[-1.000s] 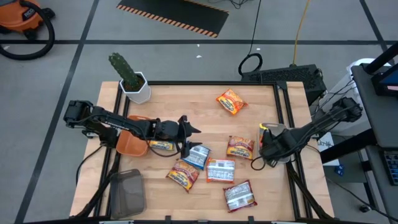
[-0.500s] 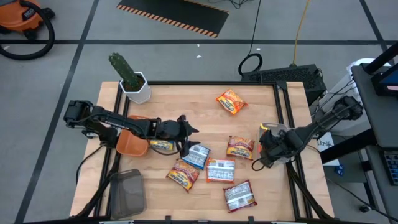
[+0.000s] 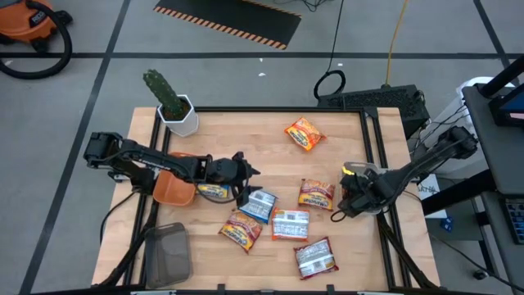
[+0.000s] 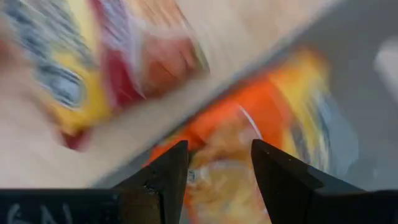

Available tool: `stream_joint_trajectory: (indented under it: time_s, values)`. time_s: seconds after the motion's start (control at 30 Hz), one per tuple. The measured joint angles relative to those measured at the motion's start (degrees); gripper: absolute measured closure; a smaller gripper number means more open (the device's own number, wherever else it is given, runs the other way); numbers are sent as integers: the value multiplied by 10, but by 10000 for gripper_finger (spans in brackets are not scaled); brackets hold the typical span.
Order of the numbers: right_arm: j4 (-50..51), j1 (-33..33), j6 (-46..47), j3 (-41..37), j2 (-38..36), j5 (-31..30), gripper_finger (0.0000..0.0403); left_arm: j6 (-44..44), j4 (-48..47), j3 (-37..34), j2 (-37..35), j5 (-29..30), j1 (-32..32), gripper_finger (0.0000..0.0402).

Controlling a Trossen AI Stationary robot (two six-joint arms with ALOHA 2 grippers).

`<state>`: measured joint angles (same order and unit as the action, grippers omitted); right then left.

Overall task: Sort Maruchan noodles
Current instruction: Put the center orange noodle pack into the white bin, then put the right blue noodle pack into the orange bin

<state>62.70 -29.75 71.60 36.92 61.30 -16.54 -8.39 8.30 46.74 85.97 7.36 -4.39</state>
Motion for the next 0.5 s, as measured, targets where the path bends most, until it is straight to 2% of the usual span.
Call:
stream_joint_trajectory:
  time_s: [0.27, 0.43, 0.5]
  values:
    - [-30, 8, 14, -17, -7, -15, 234, 4, 9, 0, 0, 0, -7, 135]
    - [-44, 8, 18, -2, -20, -15, 234, 6, 10, 0, 0, 0, 0, 135]
    - [-48, 8, 18, 11, -25, -33, 234, 7, 10, 0, 0, 0, 4, 135]
